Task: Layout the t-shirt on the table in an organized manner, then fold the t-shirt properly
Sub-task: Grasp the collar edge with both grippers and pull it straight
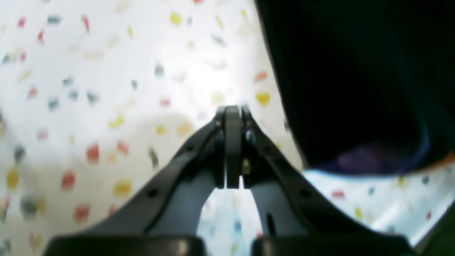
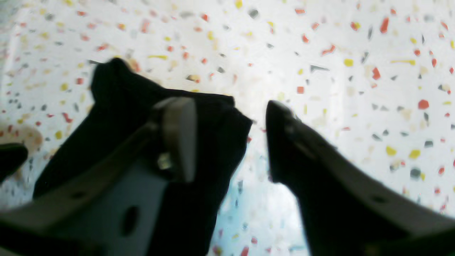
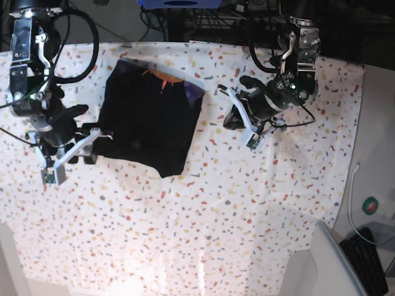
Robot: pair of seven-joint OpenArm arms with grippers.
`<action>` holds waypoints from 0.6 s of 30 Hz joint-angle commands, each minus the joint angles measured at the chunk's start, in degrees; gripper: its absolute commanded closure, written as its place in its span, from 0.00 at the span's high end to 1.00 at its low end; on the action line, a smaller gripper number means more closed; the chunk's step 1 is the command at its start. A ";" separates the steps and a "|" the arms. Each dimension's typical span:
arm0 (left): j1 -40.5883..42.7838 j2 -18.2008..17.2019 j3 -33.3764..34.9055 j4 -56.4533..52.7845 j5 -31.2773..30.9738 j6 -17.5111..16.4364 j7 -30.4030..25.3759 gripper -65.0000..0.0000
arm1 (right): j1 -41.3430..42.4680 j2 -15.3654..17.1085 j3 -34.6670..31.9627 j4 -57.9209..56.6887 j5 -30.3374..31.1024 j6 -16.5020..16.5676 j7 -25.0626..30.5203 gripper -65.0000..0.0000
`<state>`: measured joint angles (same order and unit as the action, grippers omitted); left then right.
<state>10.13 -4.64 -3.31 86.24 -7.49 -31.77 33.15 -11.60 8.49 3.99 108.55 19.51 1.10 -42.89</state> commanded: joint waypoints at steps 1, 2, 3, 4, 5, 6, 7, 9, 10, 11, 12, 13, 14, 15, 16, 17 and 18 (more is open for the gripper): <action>0.99 0.03 -0.07 3.57 -1.09 -0.54 -1.19 0.00 | -1.37 0.43 0.27 2.35 0.40 0.17 1.18 0.21; 2.48 0.12 -0.16 5.85 -1.09 -0.54 -1.19 0.00 | -2.87 0.43 0.27 3.32 0.40 0.17 1.18 0.10; 3.89 0.38 -0.42 8.22 -1.09 -0.45 -1.19 0.00 | -4.62 0.26 0.27 4.02 0.40 0.17 1.27 0.00; 4.86 0.64 -1.04 9.54 -0.82 -0.36 -1.19 0.00 | -6.21 0.17 0.27 4.46 0.40 0.17 1.36 0.00; 5.21 1.17 -1.39 9.63 -0.47 0.25 -1.37 0.00 | -7.44 0.08 0.27 4.46 0.40 0.17 1.36 0.00; 5.03 1.61 -1.66 8.31 -0.47 1.83 -1.54 0.00 | -8.49 -0.10 0.27 4.19 0.40 0.17 1.36 0.00; 4.59 1.79 -1.66 5.94 -0.47 3.42 -1.72 0.00 | -9.37 -0.54 0.27 4.11 0.40 0.17 1.36 0.00; 1.17 1.70 -1.04 0.40 -0.82 4.47 -1.72 0.00 | -10.78 -0.89 0.36 3.84 0.40 0.17 2.50 0.00; -0.15 1.79 -0.86 -2.06 -1.00 4.47 -1.72 0.00 | -11.39 -0.89 0.36 3.76 0.40 0.17 3.91 0.00; -1.30 1.96 -0.60 -4.08 -1.00 4.47 -1.72 0.00 | -11.92 -0.89 0.27 3.76 0.40 0.17 5.05 0.00; -2.00 2.05 0.37 -5.58 -1.00 4.47 -1.72 0.00 | -12.19 -0.89 0.27 3.76 0.40 0.17 5.84 0.00; -2.17 2.05 1.51 -5.93 -1.00 4.47 -1.72 0.00 | -12.27 -0.89 0.27 3.76 0.40 0.17 5.93 0.00; -2.17 2.05 2.65 -5.93 -1.00 4.47 -1.72 0.00 | -12.27 -0.89 0.27 3.76 0.40 0.17 5.84 0.00; -1.91 2.05 3.88 -5.93 -1.00 4.47 -1.72 0.00 | -12.36 -0.71 0.27 3.76 0.40 0.17 5.75 0.00; -1.74 2.05 4.85 -5.93 -1.00 4.47 -1.72 0.00 | -12.45 -0.62 0.27 3.76 0.40 0.17 5.75 0.00; -1.65 1.96 5.73 -5.93 -1.00 4.47 -1.72 0.00 | -12.54 -0.62 0.36 3.76 0.40 0.17 5.75 0.00; -1.03 1.96 6.08 -6.02 -1.00 4.56 -1.72 0.00 | -12.98 -0.62 0.36 3.76 0.32 0.17 5.75 0.00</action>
<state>9.54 -2.17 3.16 79.35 -7.84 -27.14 32.42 -24.47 7.51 4.08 111.31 19.55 1.13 -38.28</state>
